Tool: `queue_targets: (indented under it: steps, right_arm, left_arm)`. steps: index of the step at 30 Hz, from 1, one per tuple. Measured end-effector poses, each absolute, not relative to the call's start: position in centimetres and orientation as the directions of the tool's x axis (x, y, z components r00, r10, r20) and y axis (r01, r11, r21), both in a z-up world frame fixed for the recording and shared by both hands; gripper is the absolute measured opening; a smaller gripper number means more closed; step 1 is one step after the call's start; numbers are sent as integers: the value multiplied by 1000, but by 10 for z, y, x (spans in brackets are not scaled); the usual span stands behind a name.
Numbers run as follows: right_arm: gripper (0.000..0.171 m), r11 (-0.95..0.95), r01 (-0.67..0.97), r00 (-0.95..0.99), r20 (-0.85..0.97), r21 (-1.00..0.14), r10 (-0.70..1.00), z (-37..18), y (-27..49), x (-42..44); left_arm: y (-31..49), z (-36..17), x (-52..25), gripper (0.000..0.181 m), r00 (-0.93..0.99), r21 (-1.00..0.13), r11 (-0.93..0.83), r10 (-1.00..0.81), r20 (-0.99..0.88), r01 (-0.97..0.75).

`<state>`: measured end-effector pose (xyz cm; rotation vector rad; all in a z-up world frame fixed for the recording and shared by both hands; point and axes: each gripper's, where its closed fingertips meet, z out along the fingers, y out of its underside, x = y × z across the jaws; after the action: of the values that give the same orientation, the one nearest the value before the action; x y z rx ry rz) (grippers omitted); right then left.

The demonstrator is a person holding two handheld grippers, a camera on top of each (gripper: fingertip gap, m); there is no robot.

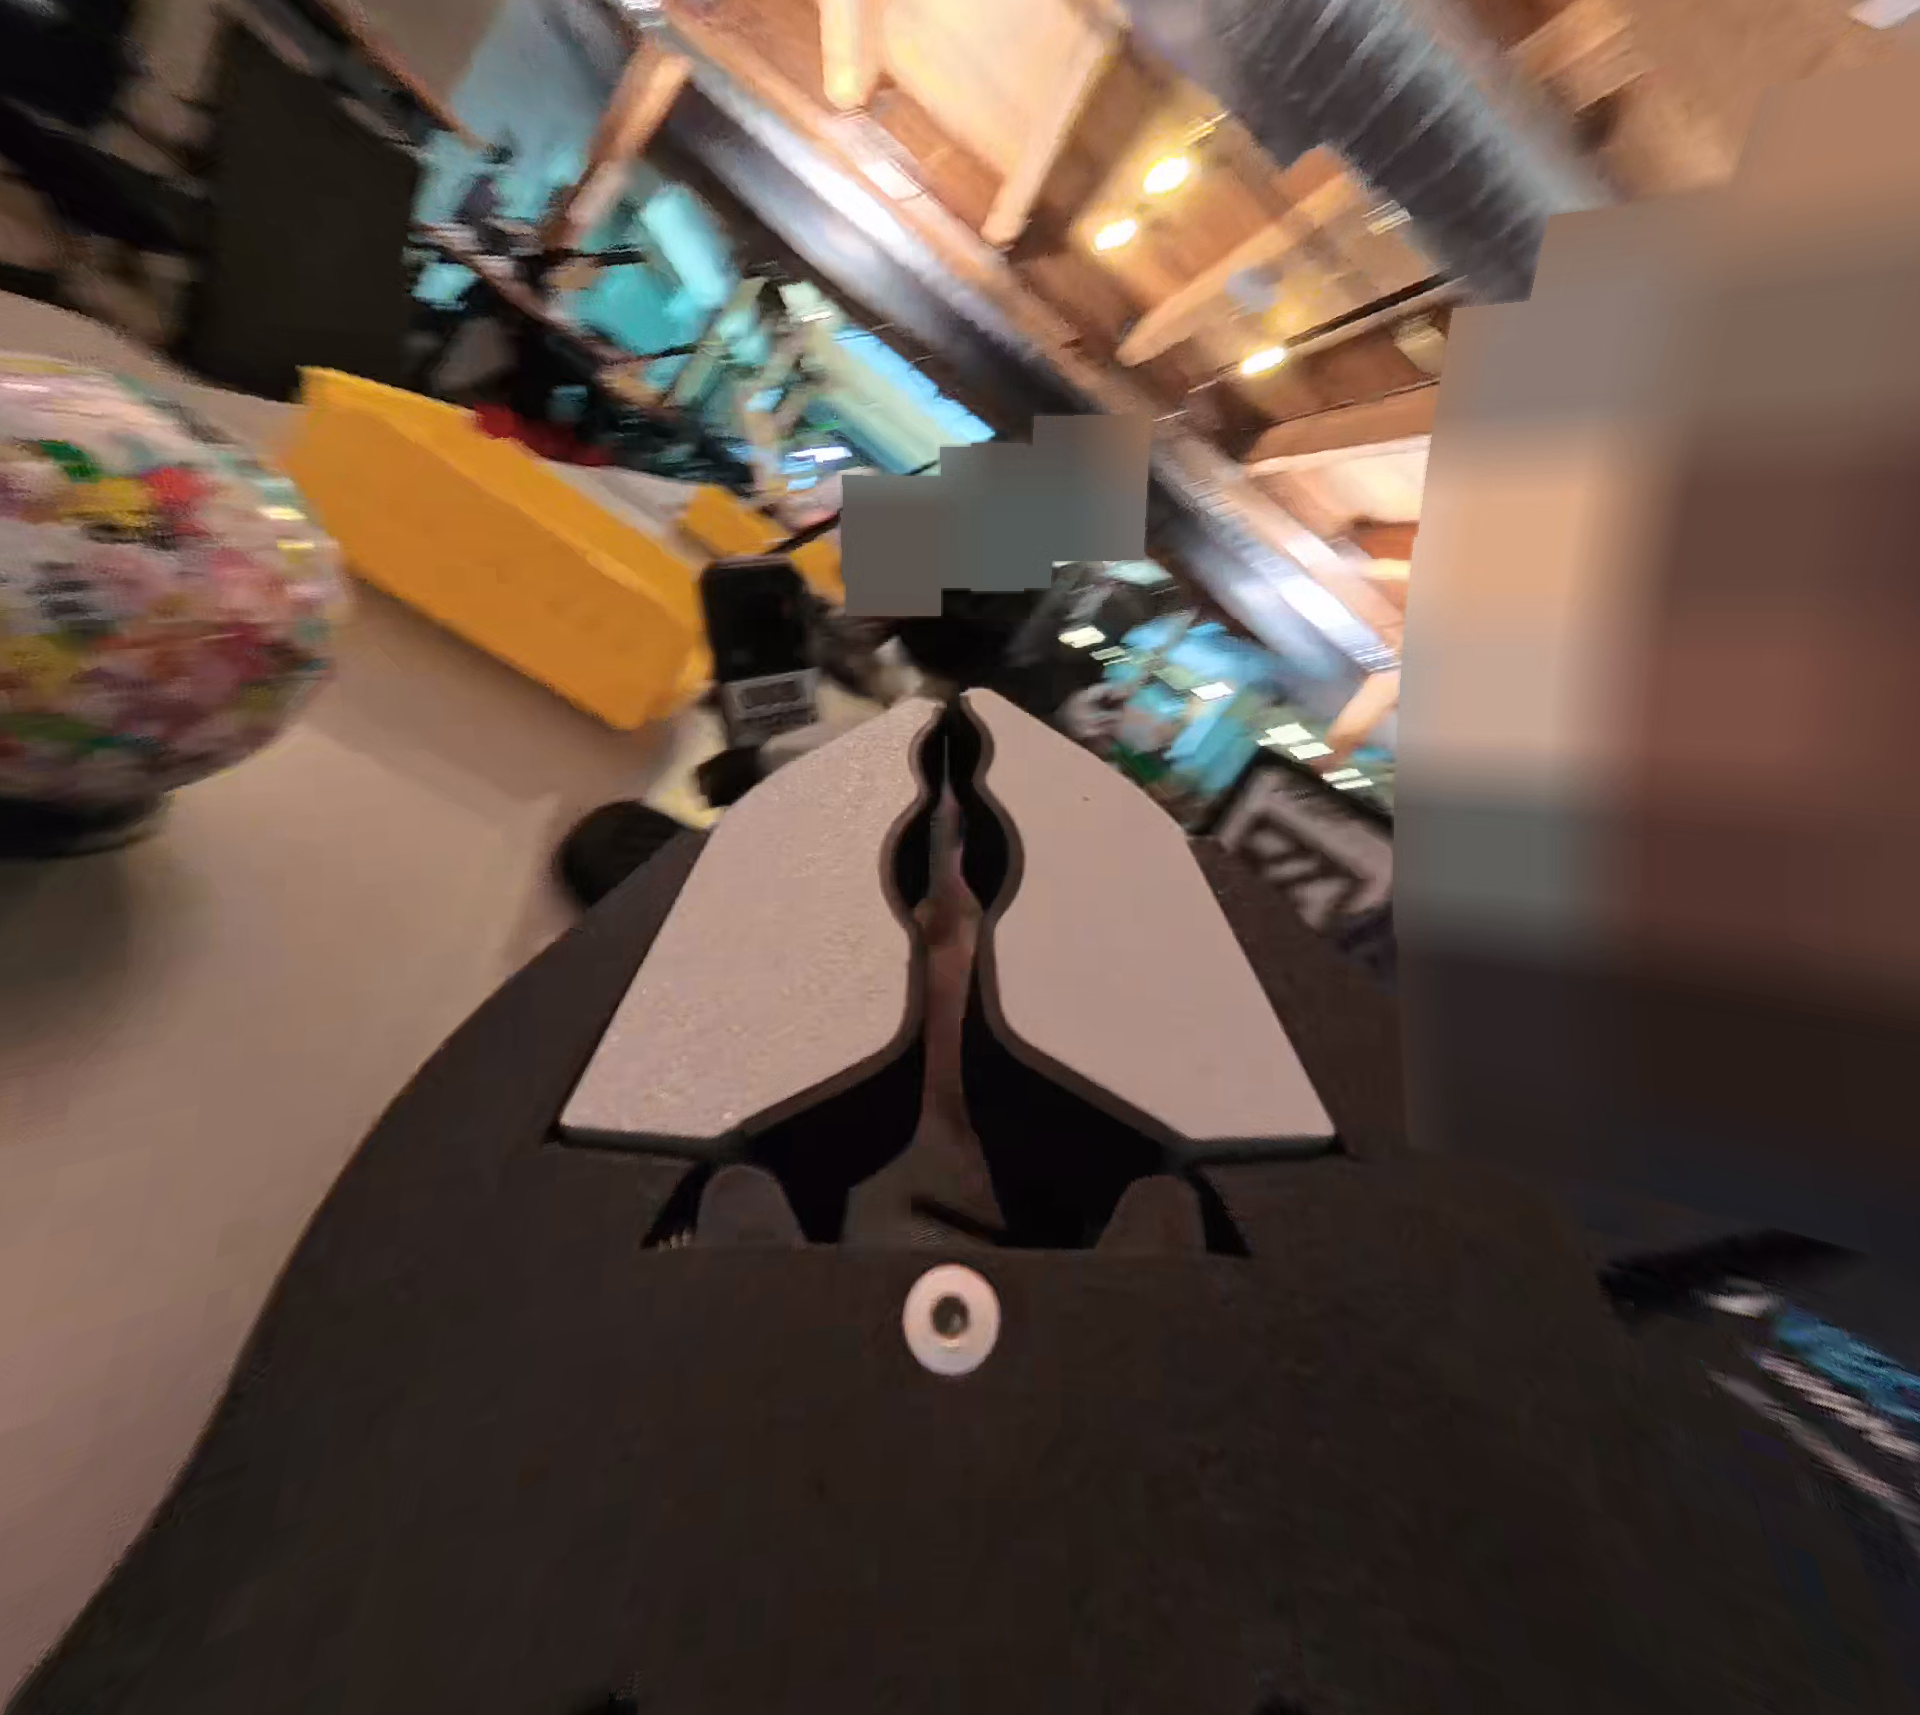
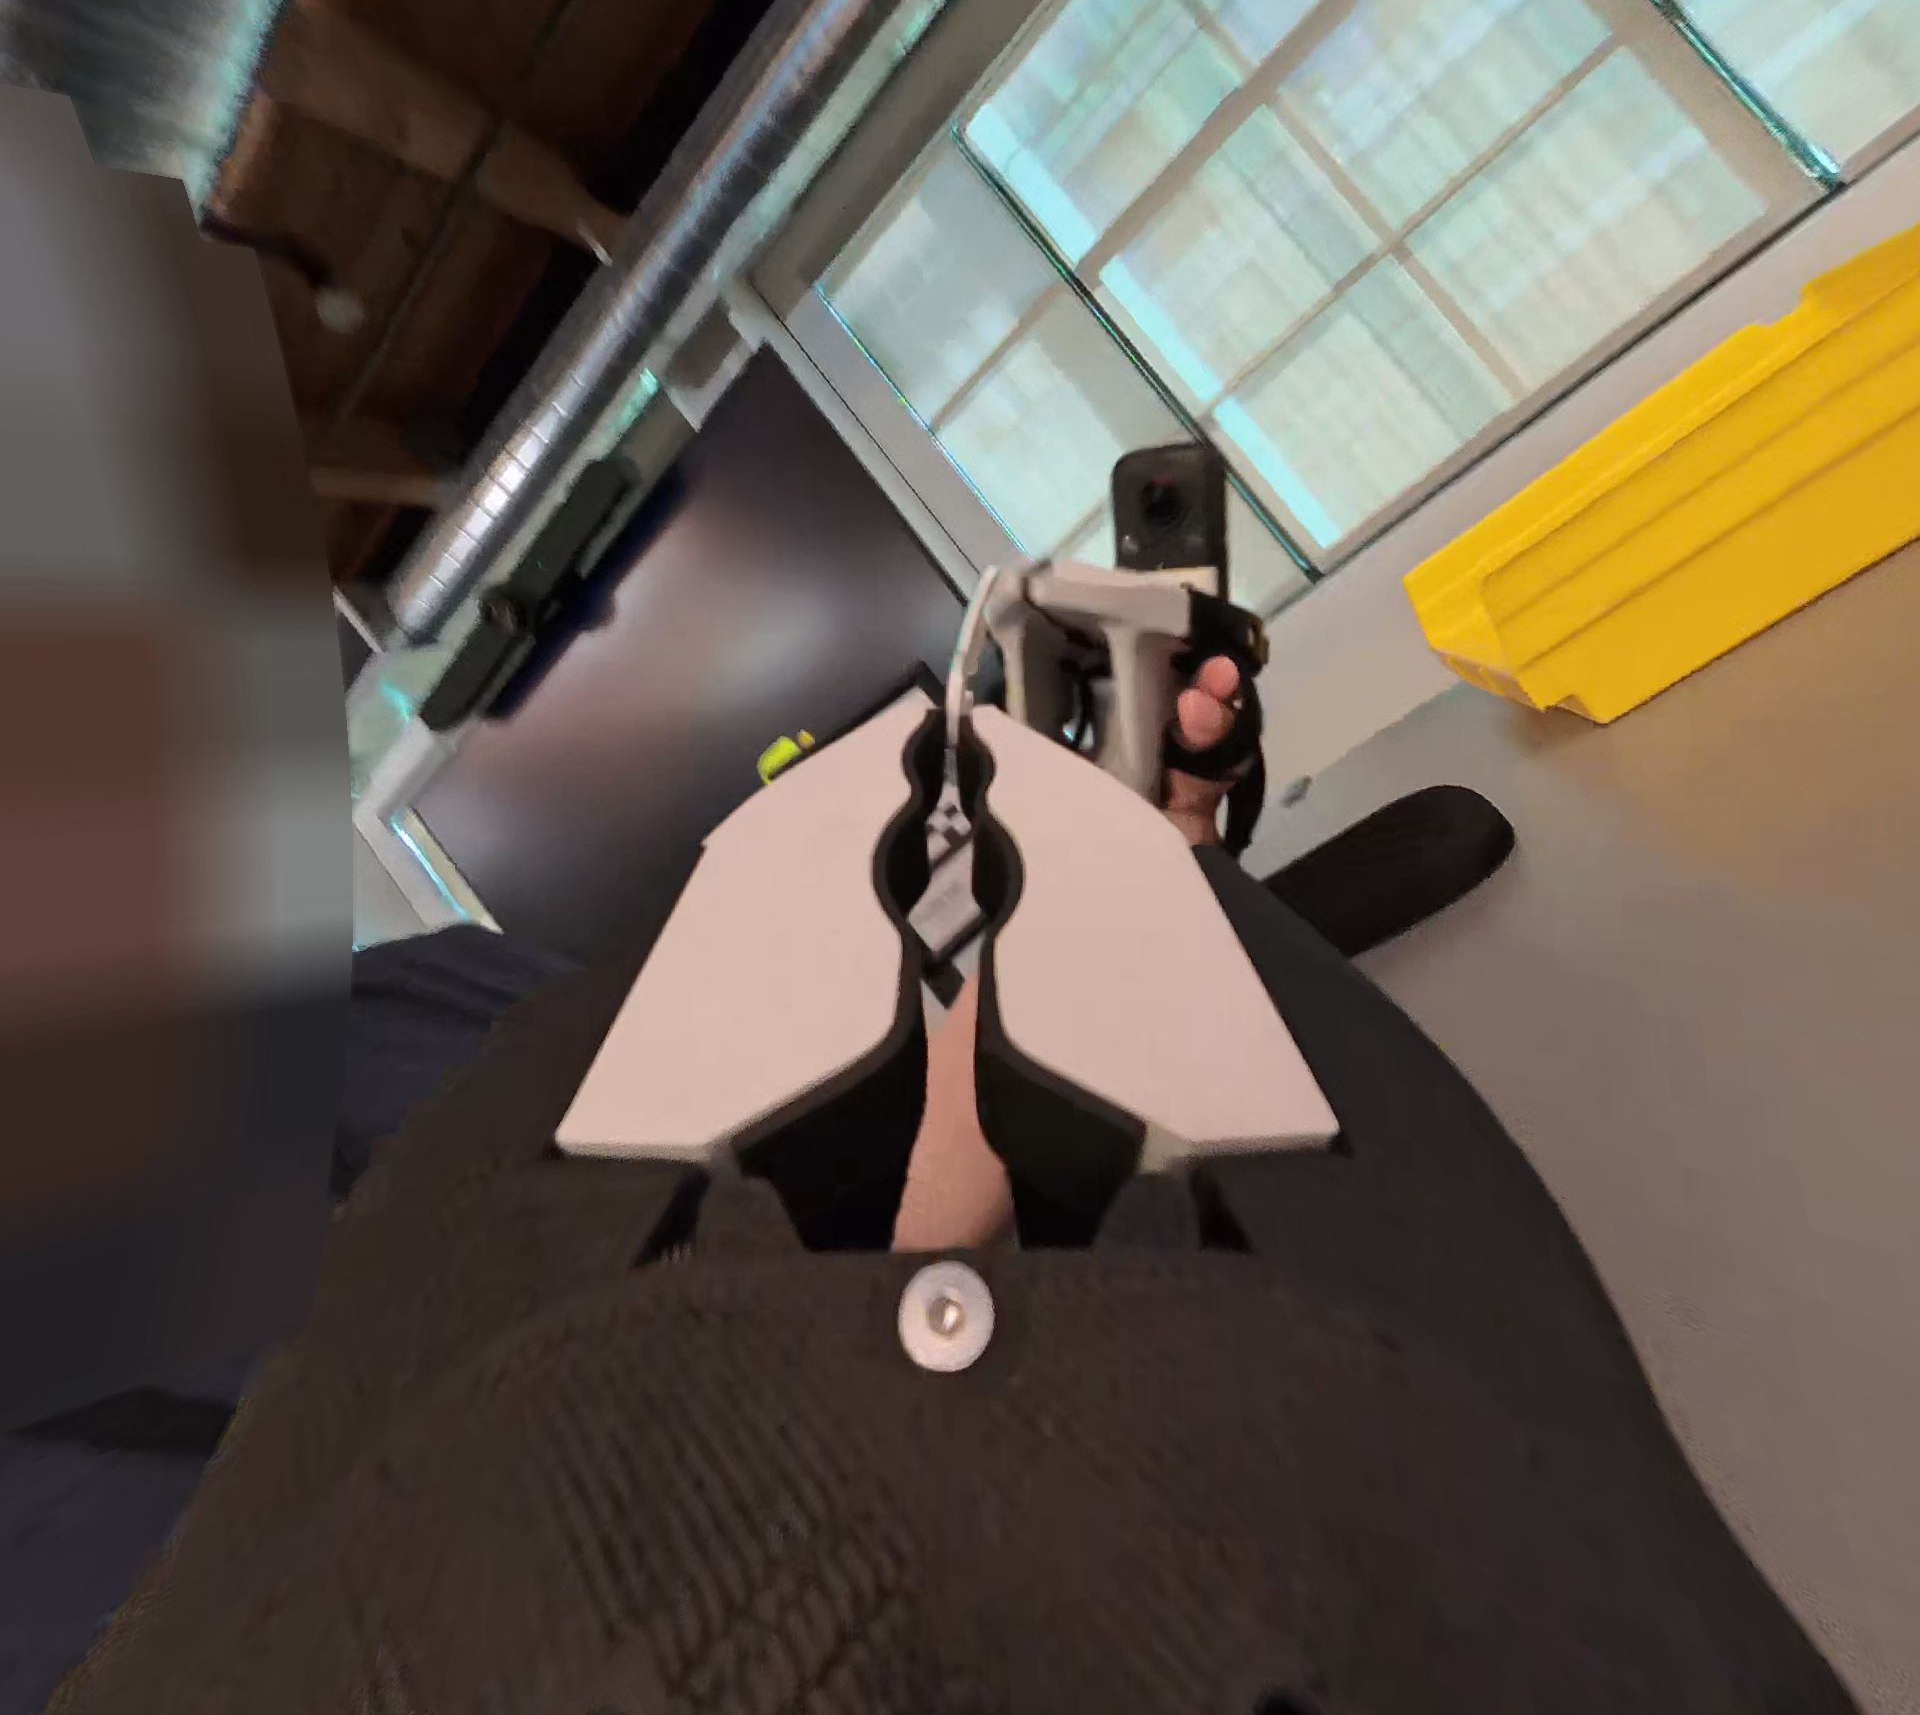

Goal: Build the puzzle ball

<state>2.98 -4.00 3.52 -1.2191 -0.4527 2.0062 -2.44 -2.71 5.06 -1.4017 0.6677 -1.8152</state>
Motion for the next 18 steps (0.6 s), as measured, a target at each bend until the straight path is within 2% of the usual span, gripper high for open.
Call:
queue_targets:
  steps: [1, 3, 4, 6, 12, 18]
  right_arm:
    - [2, -693, -419, -313, -623, -587, 717, 37, -39, 34]
    - [2, -732, -398, -351, -645, -553, 679, 35, -41, 35]
    - [2, -742, -363, -346, -658, -564, 669, 32, -43, 33]
    - [2, -738, -326, -327, -661, -591, 675, 30, -46, 32]
    - [2, -649, -200, -231, -609, -734, 759, 33, -47, 48]
    - [2, -576, -73, -175, -558, -814, 811, 25, -45, 67]
  left_arm:
    - [-27, 43, -20, 0, -29, -816, -537, -839, 544, 217]
    - [-31, 36, -6, 7, 99, -877, -452, -877, 471, 164]
    - [-34, 34, 2, 13, 122, -892, -434, -885, 449, 129]
    - [-38, 35, 14, 11, 106, -903, -427, -897, 430, 47]
    - [-44, 37, 40, 12, -23, -829, -527, -841, 540, -187]
    - [-48, 24, 61, 4, -83, -773, -556, -793, 604, -306]
